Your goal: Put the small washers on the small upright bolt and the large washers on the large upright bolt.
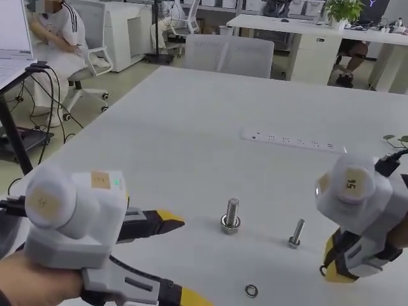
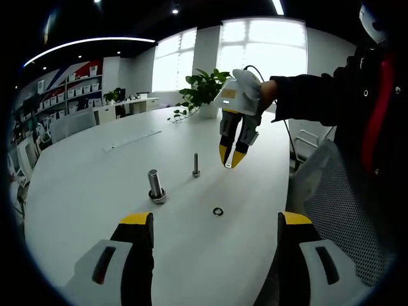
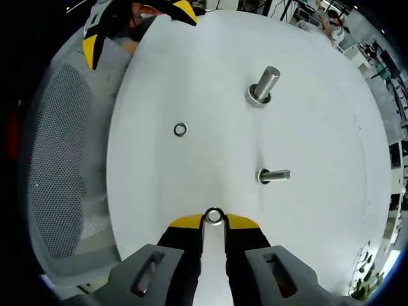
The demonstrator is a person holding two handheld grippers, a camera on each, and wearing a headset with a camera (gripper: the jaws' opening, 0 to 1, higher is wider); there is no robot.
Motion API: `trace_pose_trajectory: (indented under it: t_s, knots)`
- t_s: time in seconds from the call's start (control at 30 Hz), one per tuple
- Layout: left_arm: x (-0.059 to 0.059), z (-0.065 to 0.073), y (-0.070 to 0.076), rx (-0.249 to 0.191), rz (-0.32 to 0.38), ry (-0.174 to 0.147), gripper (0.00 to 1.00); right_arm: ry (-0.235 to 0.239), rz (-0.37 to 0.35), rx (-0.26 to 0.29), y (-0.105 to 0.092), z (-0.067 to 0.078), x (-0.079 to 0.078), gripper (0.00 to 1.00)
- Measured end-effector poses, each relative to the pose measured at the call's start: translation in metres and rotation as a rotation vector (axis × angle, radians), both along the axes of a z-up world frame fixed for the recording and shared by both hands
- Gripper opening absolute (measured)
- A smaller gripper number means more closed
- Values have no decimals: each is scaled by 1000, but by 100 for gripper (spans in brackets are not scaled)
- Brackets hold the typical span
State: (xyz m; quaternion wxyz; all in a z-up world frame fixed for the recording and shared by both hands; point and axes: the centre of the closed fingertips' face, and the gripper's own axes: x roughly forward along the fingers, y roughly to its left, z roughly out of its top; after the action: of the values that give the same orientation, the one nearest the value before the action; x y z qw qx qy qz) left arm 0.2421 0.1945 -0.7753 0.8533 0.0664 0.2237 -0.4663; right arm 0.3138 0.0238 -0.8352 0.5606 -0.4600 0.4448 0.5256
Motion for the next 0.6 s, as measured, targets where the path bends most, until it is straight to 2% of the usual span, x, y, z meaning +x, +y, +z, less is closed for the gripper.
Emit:
trace_pose_trajectory:
  t_s: [0.3,0.47,0.6]
  knots:
    - [1,-1,1,-1,0,4,79,-40,-9,12,-2,24,19,13]
    - [2,-2,1,-2,1,4,79,-62,0,26,5,37,25,13]
    - [2,-2,1,-2,3,4,79,-72,11,27,11,42,28,13]
